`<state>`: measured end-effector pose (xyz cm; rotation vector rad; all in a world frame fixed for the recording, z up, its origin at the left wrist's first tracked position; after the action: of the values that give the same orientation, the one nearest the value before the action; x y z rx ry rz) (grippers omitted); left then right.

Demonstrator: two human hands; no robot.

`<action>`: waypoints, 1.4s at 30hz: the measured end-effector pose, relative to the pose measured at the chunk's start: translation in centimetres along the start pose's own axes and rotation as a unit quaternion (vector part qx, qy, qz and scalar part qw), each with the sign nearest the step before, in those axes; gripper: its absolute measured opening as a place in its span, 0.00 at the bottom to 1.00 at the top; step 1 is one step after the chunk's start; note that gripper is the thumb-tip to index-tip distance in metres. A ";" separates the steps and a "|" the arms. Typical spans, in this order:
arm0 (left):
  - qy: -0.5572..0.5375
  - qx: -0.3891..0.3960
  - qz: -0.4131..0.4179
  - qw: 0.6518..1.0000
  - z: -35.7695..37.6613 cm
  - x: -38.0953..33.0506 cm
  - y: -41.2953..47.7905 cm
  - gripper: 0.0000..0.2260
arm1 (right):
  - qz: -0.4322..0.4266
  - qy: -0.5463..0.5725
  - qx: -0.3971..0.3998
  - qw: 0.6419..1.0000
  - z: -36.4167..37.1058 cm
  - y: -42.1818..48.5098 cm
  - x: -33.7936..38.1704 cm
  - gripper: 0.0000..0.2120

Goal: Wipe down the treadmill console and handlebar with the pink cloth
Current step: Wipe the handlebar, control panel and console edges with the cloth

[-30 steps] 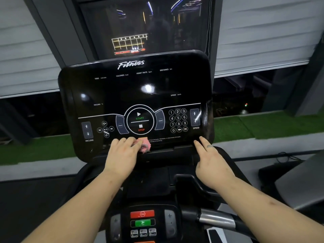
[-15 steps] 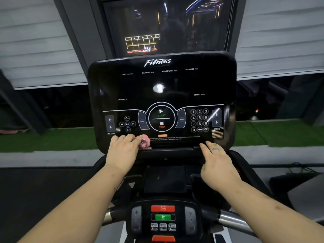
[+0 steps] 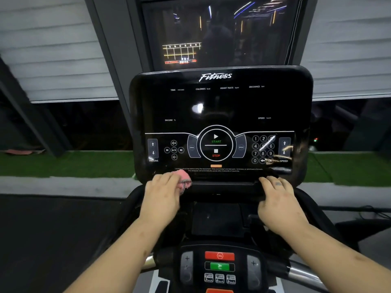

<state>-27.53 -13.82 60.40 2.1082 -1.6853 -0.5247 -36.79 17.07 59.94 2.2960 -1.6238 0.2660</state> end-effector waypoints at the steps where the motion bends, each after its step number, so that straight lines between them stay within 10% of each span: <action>1: 0.025 -0.008 0.020 0.999 0.2 -0.4 0.1 0.13 | -0.002 -0.002 -0.001 1.000 0.0 0.0 0.0 0.35; 42: 0.047 0.063 0.115 0.990 2.0 -15.7 2.4 0.20 | 0.031 -0.040 0.054 0.997 -1.8 -1.0 1.1 0.39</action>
<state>-33.82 0.95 60.68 1.9517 -1.9184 -0.2525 -35.41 17.09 61.78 2.3670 -1.7630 0.2854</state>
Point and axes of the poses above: each hand's wrist, its own y-axis towards the middle knuckle, its own z-axis out of the palm, x = y × z, the point moved 1 cm from there along y, towards the middle knuckle, and after that the axes turned 8 degrees about y, right-handed, at the moved point
